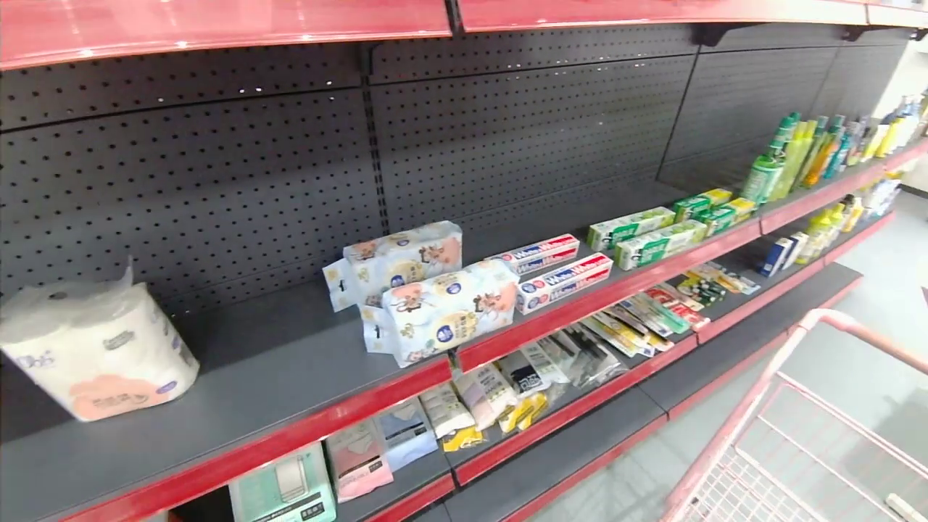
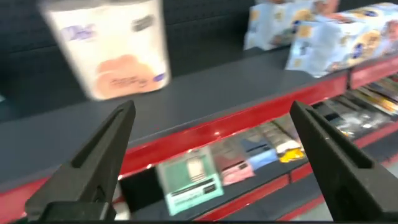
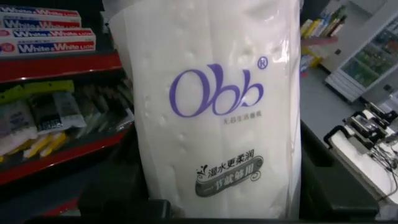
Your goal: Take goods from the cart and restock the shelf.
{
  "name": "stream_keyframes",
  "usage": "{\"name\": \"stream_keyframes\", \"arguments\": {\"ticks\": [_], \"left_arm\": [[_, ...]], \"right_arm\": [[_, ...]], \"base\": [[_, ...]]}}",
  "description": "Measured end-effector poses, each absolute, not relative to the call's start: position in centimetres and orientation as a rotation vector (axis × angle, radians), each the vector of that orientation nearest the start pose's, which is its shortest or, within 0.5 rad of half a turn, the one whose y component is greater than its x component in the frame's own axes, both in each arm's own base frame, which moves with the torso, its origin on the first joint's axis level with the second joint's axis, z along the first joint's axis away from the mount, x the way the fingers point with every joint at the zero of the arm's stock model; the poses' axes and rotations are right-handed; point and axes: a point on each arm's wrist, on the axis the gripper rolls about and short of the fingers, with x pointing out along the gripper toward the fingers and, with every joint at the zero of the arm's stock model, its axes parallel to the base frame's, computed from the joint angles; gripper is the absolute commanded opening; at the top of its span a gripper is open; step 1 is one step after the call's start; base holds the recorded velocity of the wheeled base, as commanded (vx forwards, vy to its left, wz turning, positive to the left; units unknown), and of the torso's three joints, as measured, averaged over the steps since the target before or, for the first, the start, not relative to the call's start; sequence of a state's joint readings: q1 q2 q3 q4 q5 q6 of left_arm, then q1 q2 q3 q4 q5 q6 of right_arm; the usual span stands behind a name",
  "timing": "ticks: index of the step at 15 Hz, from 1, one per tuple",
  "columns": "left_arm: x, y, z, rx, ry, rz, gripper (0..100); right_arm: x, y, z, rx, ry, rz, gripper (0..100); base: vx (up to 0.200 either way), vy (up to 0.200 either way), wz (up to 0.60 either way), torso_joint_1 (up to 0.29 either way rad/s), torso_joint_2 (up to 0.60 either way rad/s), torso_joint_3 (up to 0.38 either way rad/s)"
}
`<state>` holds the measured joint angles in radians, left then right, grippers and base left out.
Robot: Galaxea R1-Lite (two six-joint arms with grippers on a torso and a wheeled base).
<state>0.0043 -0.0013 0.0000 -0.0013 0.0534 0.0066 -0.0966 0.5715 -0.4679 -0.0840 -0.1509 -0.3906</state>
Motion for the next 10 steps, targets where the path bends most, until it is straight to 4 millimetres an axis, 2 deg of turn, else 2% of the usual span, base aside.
{"name": "stream_keyframes", "arguments": {"ticks": [6,10], "left_arm": [[-2.29,0.11,7.55,0.006,-0.002,0.058,100],[-2.29,0.11,7.56,0.006,-0.002,0.057,100]], "right_arm": [[3.07,-0.64,21.21,-0.393,0.081,-0.237,0],[3.09,-0.64,21.00,-0.403,0.088,-0.237,0]], "base": [[0.000,0.000,0.60,0.002,0.00,0.003],[0.000,0.000,0.00,0.000,0.00,0.000]]}}
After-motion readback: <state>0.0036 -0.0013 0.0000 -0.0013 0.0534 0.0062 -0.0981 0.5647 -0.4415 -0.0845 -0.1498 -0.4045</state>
